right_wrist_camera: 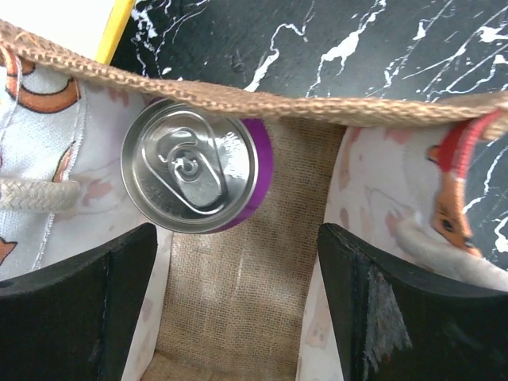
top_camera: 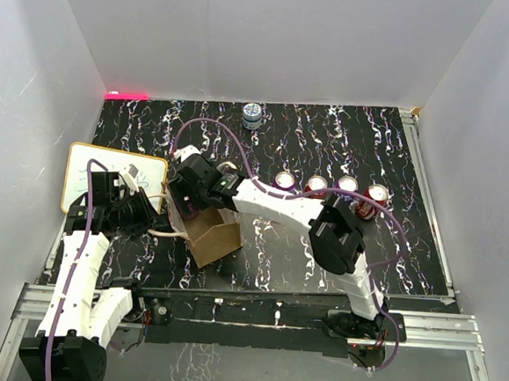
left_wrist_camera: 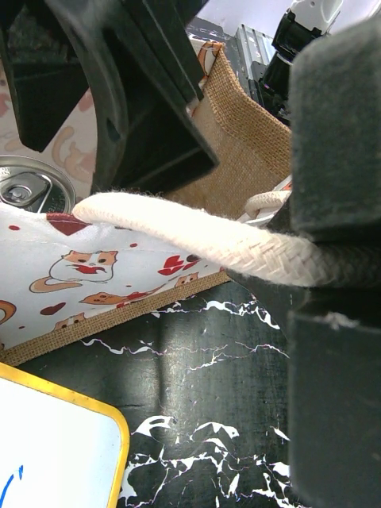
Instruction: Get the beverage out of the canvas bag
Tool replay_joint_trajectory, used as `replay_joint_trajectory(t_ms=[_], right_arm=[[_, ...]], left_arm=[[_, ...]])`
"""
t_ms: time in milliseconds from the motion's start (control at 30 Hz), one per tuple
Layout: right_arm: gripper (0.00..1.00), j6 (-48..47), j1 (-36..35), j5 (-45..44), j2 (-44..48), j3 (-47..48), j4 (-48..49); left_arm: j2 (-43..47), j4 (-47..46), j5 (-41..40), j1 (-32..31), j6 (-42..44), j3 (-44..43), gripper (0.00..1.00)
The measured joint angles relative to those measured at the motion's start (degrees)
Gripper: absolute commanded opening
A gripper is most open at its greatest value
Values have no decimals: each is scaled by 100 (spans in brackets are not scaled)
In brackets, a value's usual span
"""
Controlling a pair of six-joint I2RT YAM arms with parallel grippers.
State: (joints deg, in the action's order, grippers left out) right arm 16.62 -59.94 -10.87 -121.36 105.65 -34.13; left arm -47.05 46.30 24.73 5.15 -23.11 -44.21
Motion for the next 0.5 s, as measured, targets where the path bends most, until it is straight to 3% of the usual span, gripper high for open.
replay_joint_trajectory(t_ms=[500], right_arm=[[91,-184,-33,210,-752,579,-2]], left_arm=[[-13,0,0,4,0,0,0]])
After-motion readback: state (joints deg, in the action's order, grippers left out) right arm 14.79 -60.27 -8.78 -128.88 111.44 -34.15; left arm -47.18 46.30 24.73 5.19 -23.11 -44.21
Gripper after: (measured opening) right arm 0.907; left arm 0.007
